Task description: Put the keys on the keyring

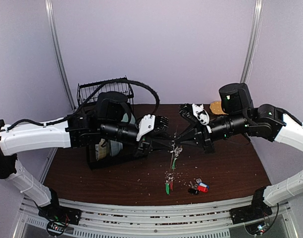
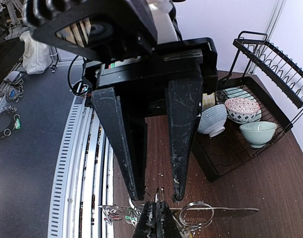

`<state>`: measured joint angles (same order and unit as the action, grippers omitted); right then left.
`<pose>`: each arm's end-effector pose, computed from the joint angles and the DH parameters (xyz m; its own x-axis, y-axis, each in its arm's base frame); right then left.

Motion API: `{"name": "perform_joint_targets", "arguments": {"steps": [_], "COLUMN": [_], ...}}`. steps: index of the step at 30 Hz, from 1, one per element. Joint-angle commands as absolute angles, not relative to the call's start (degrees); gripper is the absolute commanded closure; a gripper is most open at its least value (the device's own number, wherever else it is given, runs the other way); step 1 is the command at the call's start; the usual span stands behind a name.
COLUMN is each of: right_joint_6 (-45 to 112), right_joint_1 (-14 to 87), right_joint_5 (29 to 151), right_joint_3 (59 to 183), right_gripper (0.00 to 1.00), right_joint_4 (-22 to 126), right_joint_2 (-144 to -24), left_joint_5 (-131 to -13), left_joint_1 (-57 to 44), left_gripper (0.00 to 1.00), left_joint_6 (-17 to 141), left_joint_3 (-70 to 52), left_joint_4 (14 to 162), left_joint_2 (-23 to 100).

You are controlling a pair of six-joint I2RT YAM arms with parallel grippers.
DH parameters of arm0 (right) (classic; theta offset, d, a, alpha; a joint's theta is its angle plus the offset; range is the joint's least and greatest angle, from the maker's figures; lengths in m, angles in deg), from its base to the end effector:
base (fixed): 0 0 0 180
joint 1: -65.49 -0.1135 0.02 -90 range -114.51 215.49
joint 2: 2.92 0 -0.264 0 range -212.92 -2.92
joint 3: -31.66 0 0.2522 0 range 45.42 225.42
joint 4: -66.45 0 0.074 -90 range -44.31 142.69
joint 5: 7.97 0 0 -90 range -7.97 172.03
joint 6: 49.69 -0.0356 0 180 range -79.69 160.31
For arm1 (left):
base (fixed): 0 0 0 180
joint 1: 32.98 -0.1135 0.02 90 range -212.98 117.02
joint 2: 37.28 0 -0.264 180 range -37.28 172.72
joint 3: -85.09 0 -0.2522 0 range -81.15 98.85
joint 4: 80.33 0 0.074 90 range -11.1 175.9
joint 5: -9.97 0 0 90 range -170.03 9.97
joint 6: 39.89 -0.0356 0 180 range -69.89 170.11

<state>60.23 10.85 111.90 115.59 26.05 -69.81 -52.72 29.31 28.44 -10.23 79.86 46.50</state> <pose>0.1324 0.2172 0.3886 0.1154 -0.3480 -0.9304 -0.9918 0.0111 -0.1271 0.1453 -0.3117 0.3457 0.2250 0.2773 -0.9341 0.9742 -0.0791 0.2111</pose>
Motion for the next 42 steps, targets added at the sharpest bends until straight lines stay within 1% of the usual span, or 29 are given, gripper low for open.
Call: {"name": "perform_joint_targets", "arguments": {"steps": [1, 3, 6, 7, 9, 10, 13, 17, 22, 29, 30, 31, 32, 33, 36, 39, 40, 42], "right_joint_6": [59.63, 59.73, 59.78, 59.82, 59.82, 59.82, 59.82, 59.85, 59.58, 59.47, 59.33, 59.3, 59.3, 59.32, 59.06, 58.38, 57.57, 54.99], "right_joint_1": [10.58, 10.56, 10.55, 10.55, 10.56, 10.53, 10.53, 10.52, 10.6, 10.57, 10.58, 10.55, 10.56, 10.6, 10.56, 10.57, 10.63, 11.19], "right_joint_5": [113.23, 113.32, 113.32, 113.32, 113.32, 113.32, 113.26, 113.23, 112.8, 112.33, 112.29, 112.27, 112.27, 112.26, 112.22, 111.32, 110.99, 110.23], "right_joint_3": [115.47, 115.32, 115.3, 115.3, 115.21, 115.14, 115.21, 115.21, 115.2, 115.04, 115.0, 114.95, 114.94, 114.96, 114.68, 113.63, 113.17, 111.98], "right_gripper": [1.0, 1.0, 1.0, 1.0, 1.0, 1.0, 1.0, 1.0, 1.0, 1.0, 1.0, 1.0, 1.0, 1.0, 1.0, 1.0, 1.0, 1.0], "right_joint_4": [29.08, 29.13, 29.1, 29.12, 29.3, 29.31, 29.39, 29.48, 29.79, 30.22, 30.33, 30.23, 30.19, 30.19, 30.45, 31.3, 31.98, 33.47], "right_joint_2": [-68.32, -68.31, -68.3, -68.2, -68.07, -68.05, -68.09, -68.22, -68.17, -68.22, -68.28, -68.3, -68.31, -68.24, -68.05, -67.67, -67.52, -67.51], "left_joint_5": [-50.86, -50.79, -49.57, -49.98, -51.17, -51.74, -51.47, -52.78, -51.84, -51.92, -52.01, -52.07, -52.18, -52.17, -51.83, -53.2, -54.64, -53.92], "left_joint_1": [28.64, 28.43, 27.46, 27.41, 27.41, 27.41, 27.41, 27.41, 27.47, 27.82, 27.91, 27.93, 27.93, 27.93, 27.93, 28.02, 27.79, 25.24], "left_gripper": [0.75, 0.77, 0.74, 0.75, 0.8, 0.8, 0.78, 0.81, 0.78, 0.81, 0.82, 0.88, 0.96, 1.0, 1.0, 1.0, 1.0, 1.0], "left_joint_6": [29.56, 29.67, 30.83, 31.23, 31.06, 31.03, 30.42, 30.2, 29.81, 29.29, 29.24, 29.16, 29.11, 29.05, 29.65, 31.07, 31.5, 32.66], "left_joint_3": [-8.02, -7.6, -8.09, -8.26, -7.53, -6.9, -6.55, -6.4, -5.99, -5.13, -5.05, -5.04, -5.11, -5.31, -7.3, -11.75, -12.71, -13.59], "left_joint_4": [81.4, 80.9, 82.29, 82.87, 81.91, 80.94, 79.7, 79.42, 78.46, 76.93, 76.86, 76.85, 76.97, 77.21, 80.5, 85.76, 86.07, 84.76], "left_joint_2": [46.29, 46.43, 45.34, 45.22, 45.85, 46.31, 46.82, 47.16, 47.66, 48.61, 48.62, 48.52, 48.43, 48.27, 46.76, 45.45, 45.47, 46.24]}}
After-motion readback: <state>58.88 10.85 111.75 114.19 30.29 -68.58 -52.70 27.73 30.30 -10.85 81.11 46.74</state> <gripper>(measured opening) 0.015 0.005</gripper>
